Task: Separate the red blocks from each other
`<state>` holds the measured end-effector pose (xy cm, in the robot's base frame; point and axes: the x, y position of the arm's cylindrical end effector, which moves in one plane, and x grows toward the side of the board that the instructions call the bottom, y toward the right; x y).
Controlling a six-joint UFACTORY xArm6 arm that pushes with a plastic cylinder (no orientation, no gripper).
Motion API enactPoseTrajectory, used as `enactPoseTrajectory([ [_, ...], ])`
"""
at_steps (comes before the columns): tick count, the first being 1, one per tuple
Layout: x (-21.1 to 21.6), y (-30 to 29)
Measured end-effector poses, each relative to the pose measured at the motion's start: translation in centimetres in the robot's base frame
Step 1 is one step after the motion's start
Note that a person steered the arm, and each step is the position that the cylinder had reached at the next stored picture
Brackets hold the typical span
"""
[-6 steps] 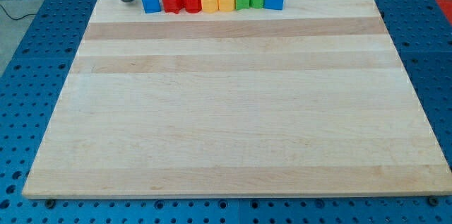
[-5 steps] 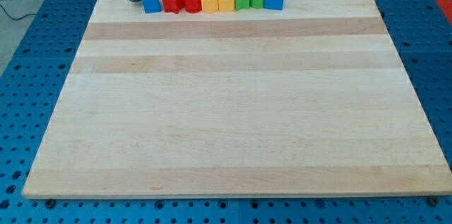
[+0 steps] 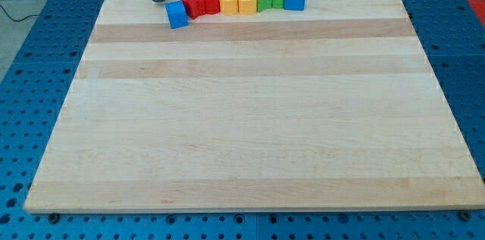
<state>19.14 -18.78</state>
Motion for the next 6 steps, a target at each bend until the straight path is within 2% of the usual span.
enactPoseTrajectory([
  [3,0.6,0.0],
  [4,4.6,0.0],
  [5,4.7,-0.9],
  [6,0.0,-2.9],
])
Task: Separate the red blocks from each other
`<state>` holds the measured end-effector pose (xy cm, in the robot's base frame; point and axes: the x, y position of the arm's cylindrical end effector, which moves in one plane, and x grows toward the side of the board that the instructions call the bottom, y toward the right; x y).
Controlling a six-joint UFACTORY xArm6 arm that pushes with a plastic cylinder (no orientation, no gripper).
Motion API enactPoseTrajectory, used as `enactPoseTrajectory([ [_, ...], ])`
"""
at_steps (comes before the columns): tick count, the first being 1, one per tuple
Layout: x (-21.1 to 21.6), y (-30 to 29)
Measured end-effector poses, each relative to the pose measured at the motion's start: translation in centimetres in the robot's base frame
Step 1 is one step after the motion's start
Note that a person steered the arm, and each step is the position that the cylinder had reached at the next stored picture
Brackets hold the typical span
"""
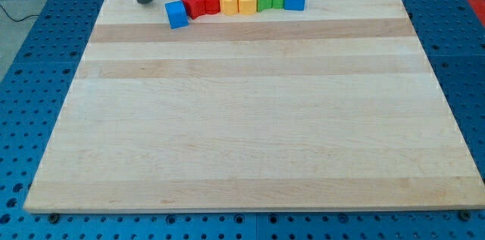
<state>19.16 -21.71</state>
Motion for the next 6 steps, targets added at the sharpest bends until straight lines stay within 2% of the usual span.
enactPoseTrajectory([
  [1,0.1,1.6],
  [3,0.4,13.3],
  [4,3.9,15.5],
  [5,3.6,12.7],
  [6,0.2,9.4],
])
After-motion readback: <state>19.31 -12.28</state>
